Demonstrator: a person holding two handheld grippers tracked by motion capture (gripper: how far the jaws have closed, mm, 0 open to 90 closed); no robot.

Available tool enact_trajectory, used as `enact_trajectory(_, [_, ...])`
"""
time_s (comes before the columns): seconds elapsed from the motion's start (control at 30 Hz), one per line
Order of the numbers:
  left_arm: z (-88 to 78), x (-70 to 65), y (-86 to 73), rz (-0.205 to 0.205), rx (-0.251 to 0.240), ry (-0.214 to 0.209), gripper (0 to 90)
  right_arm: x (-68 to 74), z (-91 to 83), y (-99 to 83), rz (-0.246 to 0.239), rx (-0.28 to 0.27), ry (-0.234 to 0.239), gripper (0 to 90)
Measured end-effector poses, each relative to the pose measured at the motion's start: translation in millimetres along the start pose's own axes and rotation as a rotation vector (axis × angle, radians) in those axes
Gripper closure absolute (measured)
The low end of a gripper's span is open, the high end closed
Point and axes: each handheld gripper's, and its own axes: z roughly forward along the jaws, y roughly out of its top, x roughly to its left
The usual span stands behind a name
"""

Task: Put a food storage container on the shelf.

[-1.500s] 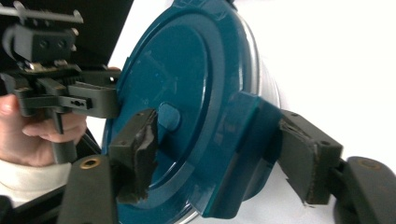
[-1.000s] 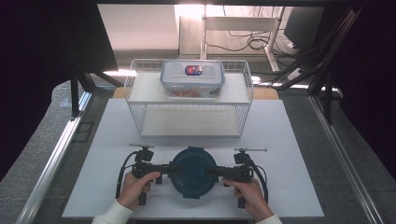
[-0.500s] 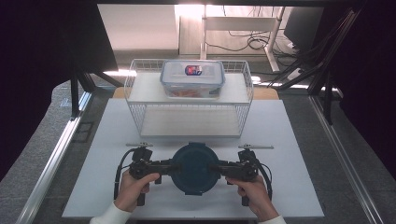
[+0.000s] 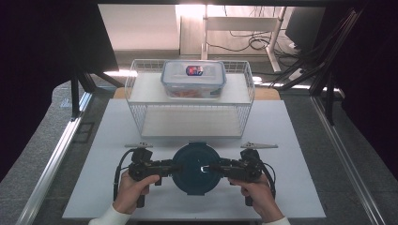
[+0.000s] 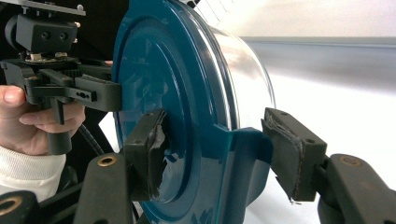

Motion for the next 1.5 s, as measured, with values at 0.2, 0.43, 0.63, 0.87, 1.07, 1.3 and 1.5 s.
enact_trajectory(0.2, [-3.1, 6.1, 2.8, -0.004, -0.001, 0.006, 43.7, 3.6, 6.2, 6.2, -0.017, 0.009, -0.003, 40.3])
enact_trajectory(0.43, [-1.0, 6.9, 6.7, 0.006, 0.01, 0.008, 43.7, 0.1, 8.3, 7.0, -0.013, 0.014, -0.003, 40.3])
enact_trajectory(0.63, [-5.2, 4.2, 11.1, 0.018, 0.01, 0.002, 43.9, 4.5, 5.4, 11.2, -0.026, 0.01, -0.003, 40.3])
enact_trajectory(0.87, [-9.6, 3.7, 21.1, 0.016, 0.004, -0.01, 44.1, 8.7, 4.1, 20.8, -0.039, -0.006, -0.007, 40.4])
enact_trajectory(1.07, [-13.3, -1.6, 31.0, 0.032, 0.005, -0.008, 44.2, 12.0, 0.2, 28.1, -0.041, -0.019, -0.006, 40.4])
enact_trajectory(1.3, [-18.5, -8.2, 43.2, 0.045, -0.008, -0.029, 45.0, 18.5, -8.3, 42.9, -0.054, -0.017, -0.012, 40.4])
enact_trajectory(1.5, [-23.9, -14.1, 58.1, 0.056, -0.031, -0.029, 44.7, 25.8, -14.9, 59.7, -0.073, -0.032, -0.023, 40.4])
